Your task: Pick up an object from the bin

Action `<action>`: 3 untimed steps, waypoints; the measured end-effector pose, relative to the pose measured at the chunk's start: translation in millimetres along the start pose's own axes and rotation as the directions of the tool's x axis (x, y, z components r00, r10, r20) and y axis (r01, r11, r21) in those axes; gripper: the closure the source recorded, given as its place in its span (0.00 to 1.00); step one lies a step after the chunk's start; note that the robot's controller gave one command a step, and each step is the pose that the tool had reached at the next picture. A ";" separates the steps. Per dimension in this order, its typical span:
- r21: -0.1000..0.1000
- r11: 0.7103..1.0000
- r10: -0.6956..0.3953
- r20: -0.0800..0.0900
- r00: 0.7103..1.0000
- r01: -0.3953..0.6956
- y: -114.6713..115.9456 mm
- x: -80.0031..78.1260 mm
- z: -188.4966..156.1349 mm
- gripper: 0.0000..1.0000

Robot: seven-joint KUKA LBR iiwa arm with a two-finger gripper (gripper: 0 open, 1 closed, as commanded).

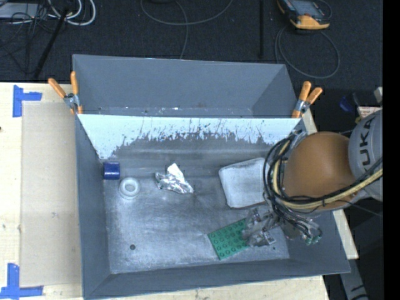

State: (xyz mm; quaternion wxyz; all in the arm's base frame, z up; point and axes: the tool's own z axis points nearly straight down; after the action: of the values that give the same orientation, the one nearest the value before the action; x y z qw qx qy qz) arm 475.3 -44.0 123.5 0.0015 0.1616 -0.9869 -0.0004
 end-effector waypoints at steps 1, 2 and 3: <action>0.002 0.985 -0.174 0.004 0.985 0.174 2.6 -22.3 -32.7 1.00; 0.005 0.921 -0.389 0.011 0.921 0.389 -16.7 4.6 48.4 1.00; 0.005 0.817 -0.577 0.005 0.817 0.577 -3.1 6.3 -49.6 1.00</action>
Offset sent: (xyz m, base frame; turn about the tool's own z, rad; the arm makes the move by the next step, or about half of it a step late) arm 0.0196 0.0083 0.0326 -0.1753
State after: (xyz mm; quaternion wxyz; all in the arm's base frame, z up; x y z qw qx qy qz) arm 470.5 -48.9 173.1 -0.0020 0.4526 -0.8917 0.0005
